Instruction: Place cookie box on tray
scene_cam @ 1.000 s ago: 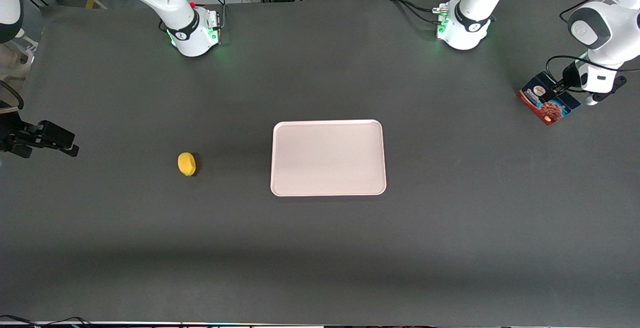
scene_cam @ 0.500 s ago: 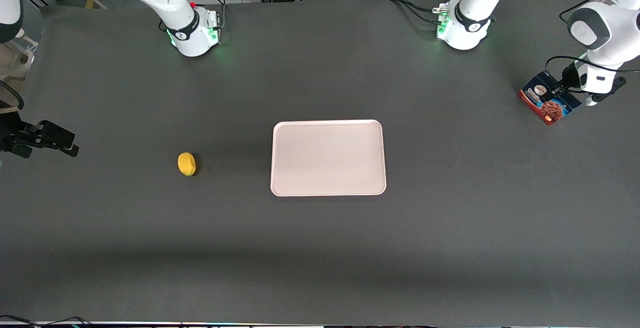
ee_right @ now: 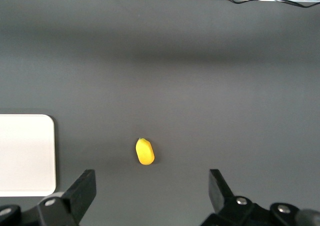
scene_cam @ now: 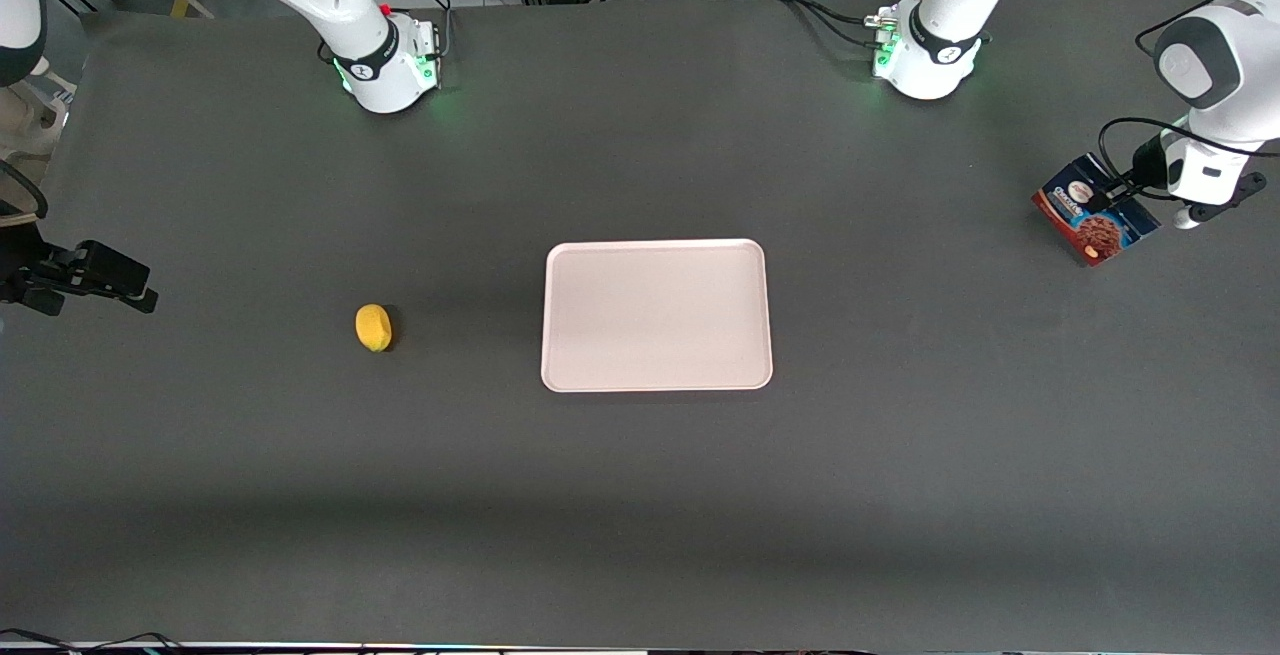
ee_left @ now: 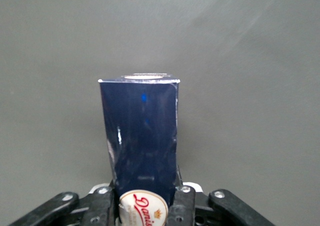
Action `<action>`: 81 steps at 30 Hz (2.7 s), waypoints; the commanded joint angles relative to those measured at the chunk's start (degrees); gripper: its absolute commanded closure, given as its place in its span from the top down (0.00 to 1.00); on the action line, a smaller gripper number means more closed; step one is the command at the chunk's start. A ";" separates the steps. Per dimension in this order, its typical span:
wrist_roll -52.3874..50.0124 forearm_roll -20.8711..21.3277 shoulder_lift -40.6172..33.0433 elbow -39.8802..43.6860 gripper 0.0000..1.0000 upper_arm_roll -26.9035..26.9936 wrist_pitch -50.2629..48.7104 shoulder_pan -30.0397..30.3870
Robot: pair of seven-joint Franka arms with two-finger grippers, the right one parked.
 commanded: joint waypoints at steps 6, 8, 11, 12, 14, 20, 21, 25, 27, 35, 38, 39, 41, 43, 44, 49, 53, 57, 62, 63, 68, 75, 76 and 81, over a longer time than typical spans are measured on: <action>-0.68 -1.41 -1.25 0.78 0.31 0.00 -2.24 -0.99; -0.77 -1.41 -1.34 1.75 0.31 -1.14 -2.51 -1.52; -1.29 -1.93 -1.86 2.98 0.31 -3.34 -2.77 -1.61; -1.73 -2.11 -2.21 3.24 0.32 -4.30 -2.95 -1.69; -2.26 -2.20 -3.09 3.86 0.32 -6.50 -4.17 -1.96; -6.65 -3.25 -5.02 8.86 0.32 -12.39 -11.11 -5.20; -7.61 -4.30 -5.29 9.74 0.32 -13.79 -12.08 -5.82; -11.39 -7.21 -5.99 13.43 0.32 -21.17 -16.03 -6.53; -13.93 -7.21 -5.99 15.36 0.32 -24.07 -17.35 -6.61; -23.70 -7.30 -5.82 21.35 0.30 -36.29 -18.77 -7.14; -25.11 -7.30 -5.73 23.63 0.30 -39.90 -19.55 -7.23; -25.63 -7.30 -5.56 24.51 0.30 -40.78 -20.25 -7.32; -27.39 -7.30 -4.94 26.09 0.30 -42.27 -21.40 -7.75; -28.88 -7.38 -3.89 27.41 0.30 -43.59 -21.67 -8.63; -29.76 -7.39 -3.36 28.11 0.30 -44.56 -21.58 -8.72; -34.42 -7.30 2.51 31.27 0.30 -49.04 -20.44 -9.77; -39.86 -6.51 7.00 32.95 0.30 -49.58 -15.44 -12.93; -41.11 -4.49 11.22 34.70 0.31 -49.66 -14.11 -14.52; -42.25 -1.42 17.28 38.22 0.31 -49.58 -13.94 -16.98; -42.86 -0.28 18.69 38.75 0.31 -49.58 -13.59 -17.60; -48.04 6.23 25.46 42.52 0.33 -49.23 -12.09 -20.23; -52.53 11.59 30.21 44.29 0.34 -48.87 -9.89 -22.87; -52.62 12.03 30.48 44.20 0.34 -48.70 -9.46 -22.79; -52.53 13.26 32.15 44.20 0.34 -48.61 -8.14 -22.88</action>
